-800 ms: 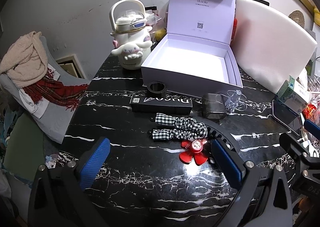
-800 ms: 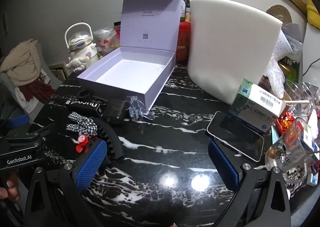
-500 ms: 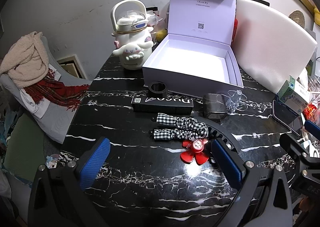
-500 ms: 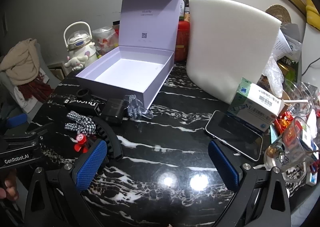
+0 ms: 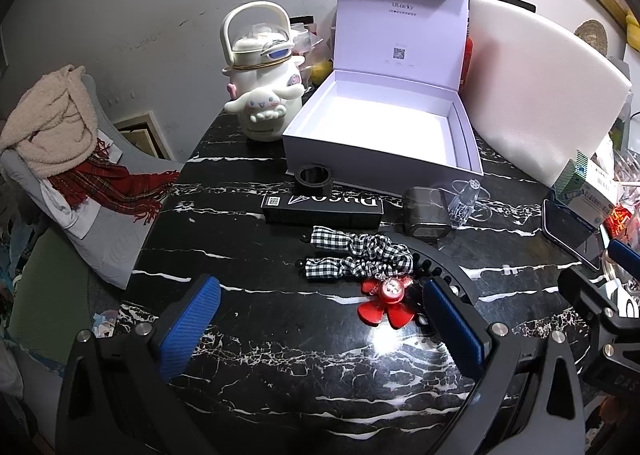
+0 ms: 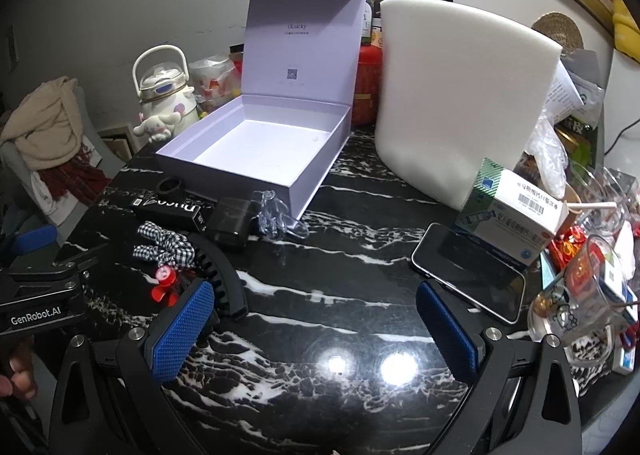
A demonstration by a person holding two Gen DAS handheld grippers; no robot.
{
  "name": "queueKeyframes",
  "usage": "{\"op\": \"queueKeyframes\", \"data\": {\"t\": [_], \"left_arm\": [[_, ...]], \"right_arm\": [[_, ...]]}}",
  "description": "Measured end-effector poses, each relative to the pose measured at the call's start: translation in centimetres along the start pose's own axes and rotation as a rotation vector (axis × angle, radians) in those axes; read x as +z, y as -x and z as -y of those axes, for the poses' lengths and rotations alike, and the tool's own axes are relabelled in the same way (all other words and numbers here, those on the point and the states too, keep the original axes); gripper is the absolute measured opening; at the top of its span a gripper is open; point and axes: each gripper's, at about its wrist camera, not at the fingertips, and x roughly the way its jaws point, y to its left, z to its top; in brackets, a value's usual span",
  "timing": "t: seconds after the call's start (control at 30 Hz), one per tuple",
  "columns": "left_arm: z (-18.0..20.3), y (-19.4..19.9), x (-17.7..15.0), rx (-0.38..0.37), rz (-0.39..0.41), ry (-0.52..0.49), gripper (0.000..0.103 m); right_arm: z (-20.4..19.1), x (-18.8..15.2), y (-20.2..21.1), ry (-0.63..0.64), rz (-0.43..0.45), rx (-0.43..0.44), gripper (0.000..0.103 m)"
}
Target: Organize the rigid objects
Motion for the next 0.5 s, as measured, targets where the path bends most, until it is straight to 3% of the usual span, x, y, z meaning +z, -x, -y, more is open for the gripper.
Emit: {"op": "queueKeyframes", "data": {"t": [0.5], "left_arm": [[0.5,1.3,-0.9,-0.006,0.022,-0.003,0.103]], "right_arm": [[-0.1,-0.5,1.2,-0.012,0.017,0.045,0.103]]}}
